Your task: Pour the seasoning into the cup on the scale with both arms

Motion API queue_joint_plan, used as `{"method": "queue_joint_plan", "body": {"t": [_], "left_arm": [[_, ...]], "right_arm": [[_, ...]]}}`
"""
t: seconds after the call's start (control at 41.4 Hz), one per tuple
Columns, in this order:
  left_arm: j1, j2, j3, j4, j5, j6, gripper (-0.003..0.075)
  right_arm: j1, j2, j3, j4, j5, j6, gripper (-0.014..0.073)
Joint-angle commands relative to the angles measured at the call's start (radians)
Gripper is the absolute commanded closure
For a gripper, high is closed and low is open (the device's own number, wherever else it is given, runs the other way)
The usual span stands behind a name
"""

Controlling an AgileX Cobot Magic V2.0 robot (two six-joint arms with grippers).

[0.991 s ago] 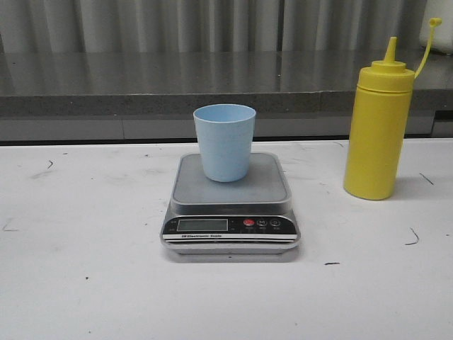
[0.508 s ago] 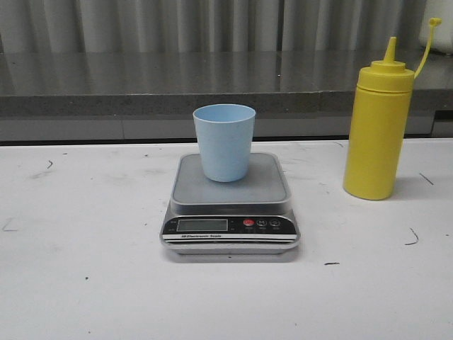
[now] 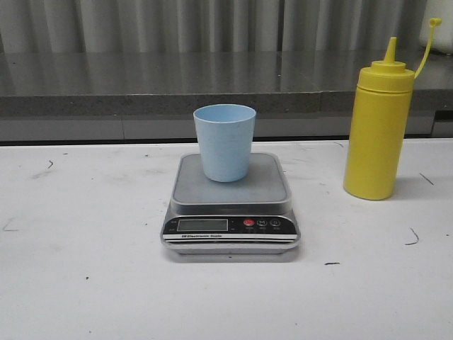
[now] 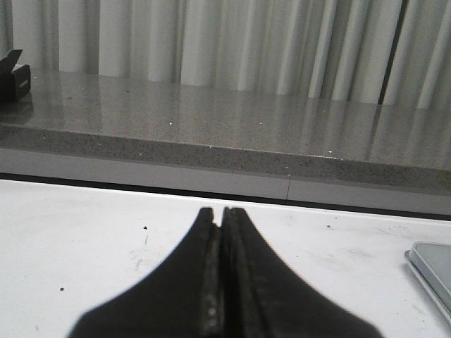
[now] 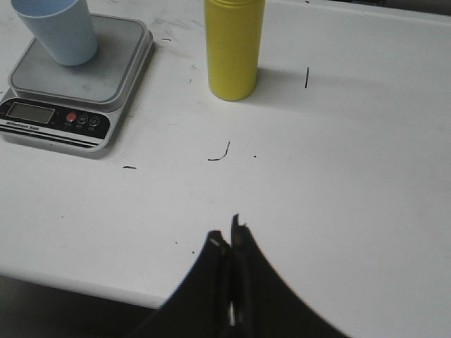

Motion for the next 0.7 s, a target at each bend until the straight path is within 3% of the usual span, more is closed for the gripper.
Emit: {"method": "queue_joint_plan", "body": {"t": [0.0,0.532,0.677], "left_arm": [[-0.002,-0.016,0.024,-0.009,-0.081,-0.003,0.074],[-0.002,-0.016,0.024,-0.009,-0.081,-0.003,0.074],[-0.002,-0.016,0.024,-0.009,-0.081,-0.003,0.074]], "right_arm": [[0.001,0.007,-0.034,-0.005,-0.06,-0.01,0.0662],[0.001,0.007,-0.034,-0.005,-0.06,-0.01,0.0662],[-0.026,-0.057,0.043,-0.076,-0.178,-0.01,0.0662]]}}
